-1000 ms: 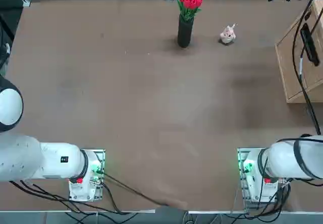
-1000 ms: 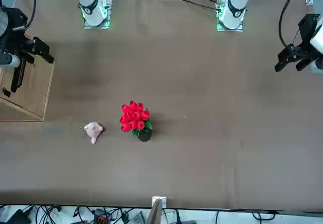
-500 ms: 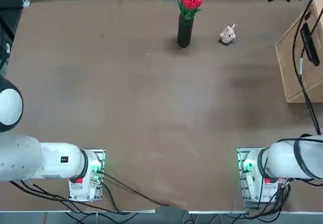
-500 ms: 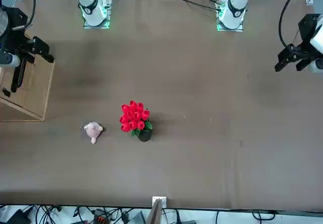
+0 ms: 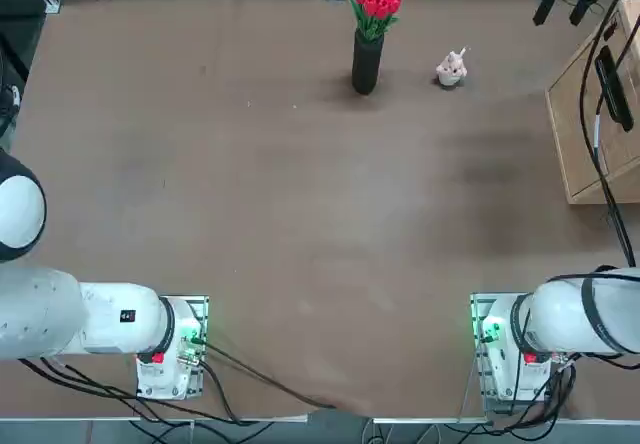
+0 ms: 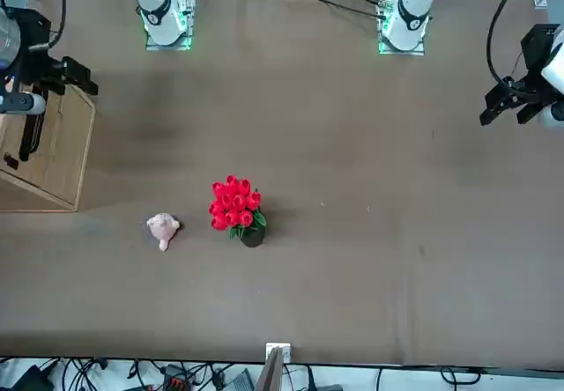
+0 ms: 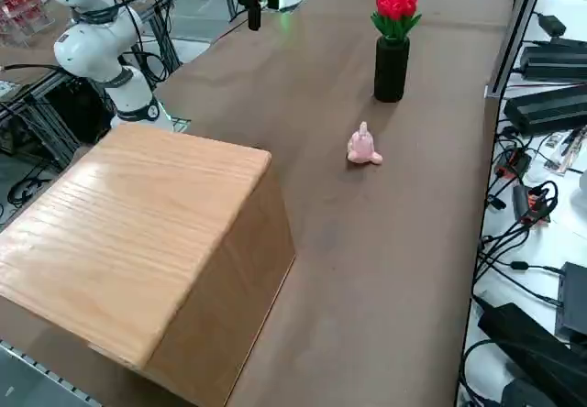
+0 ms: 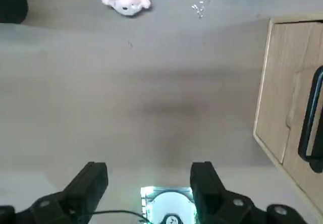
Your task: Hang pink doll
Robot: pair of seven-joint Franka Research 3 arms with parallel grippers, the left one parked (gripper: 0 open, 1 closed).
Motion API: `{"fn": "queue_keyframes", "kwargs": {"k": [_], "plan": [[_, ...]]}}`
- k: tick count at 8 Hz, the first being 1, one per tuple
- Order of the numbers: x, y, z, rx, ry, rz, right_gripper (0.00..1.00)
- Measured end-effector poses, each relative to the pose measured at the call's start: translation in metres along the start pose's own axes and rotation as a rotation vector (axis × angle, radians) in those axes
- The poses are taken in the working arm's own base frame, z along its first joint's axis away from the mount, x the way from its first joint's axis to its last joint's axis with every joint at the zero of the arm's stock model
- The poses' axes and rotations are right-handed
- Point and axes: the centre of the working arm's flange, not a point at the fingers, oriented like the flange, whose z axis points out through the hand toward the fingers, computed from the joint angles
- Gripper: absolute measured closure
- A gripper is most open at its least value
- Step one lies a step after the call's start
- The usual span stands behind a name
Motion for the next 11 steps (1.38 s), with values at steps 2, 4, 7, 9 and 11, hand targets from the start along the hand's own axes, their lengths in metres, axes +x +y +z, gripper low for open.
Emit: {"fn": "queue_keyframes", "kwargs": {"k": [2, 4, 7, 9, 11], "plan": [[0.009, -0.003, 0.011, -0.002, -0.022, 0.147, 0.00], [0.028, -0.021, 0.020, 0.003, 0.011, 0.465, 0.00], [0.096, -0.066, 0.083, 0.040, 0.083, 0.819, 0.00], [0.152, -0.101, 0.155, 0.100, 0.139, 1.092, 0.00], [0.178, -0.117, 0.222, 0.043, 0.152, 1.171, 0.00]]}}
